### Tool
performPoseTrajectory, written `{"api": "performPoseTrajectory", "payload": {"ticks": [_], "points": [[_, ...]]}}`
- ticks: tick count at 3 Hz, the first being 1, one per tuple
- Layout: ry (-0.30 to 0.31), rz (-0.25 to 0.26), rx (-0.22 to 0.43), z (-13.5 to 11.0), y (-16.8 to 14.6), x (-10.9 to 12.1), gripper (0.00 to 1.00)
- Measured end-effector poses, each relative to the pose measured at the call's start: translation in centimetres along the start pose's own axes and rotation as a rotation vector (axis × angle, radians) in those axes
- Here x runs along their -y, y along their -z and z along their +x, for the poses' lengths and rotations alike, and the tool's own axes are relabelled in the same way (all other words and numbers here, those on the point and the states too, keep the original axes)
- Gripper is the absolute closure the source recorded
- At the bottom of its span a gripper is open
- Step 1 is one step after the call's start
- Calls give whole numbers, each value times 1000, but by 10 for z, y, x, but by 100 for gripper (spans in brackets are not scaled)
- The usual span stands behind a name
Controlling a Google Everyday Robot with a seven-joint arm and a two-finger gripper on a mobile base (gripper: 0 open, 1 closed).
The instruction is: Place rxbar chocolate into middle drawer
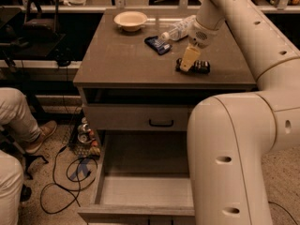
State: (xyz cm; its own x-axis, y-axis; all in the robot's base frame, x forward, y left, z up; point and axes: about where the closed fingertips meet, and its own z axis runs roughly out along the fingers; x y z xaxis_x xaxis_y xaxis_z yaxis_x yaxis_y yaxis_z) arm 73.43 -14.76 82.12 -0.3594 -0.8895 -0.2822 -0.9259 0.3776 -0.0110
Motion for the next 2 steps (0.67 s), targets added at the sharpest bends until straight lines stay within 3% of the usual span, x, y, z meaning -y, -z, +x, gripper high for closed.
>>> {"api": "performPoseTrajectory", "payload": {"ticks": [1, 2], "points": [[-8, 12, 4, 5, 4, 2, 100], [-40, 117, 58, 30, 50, -2, 100]]}}
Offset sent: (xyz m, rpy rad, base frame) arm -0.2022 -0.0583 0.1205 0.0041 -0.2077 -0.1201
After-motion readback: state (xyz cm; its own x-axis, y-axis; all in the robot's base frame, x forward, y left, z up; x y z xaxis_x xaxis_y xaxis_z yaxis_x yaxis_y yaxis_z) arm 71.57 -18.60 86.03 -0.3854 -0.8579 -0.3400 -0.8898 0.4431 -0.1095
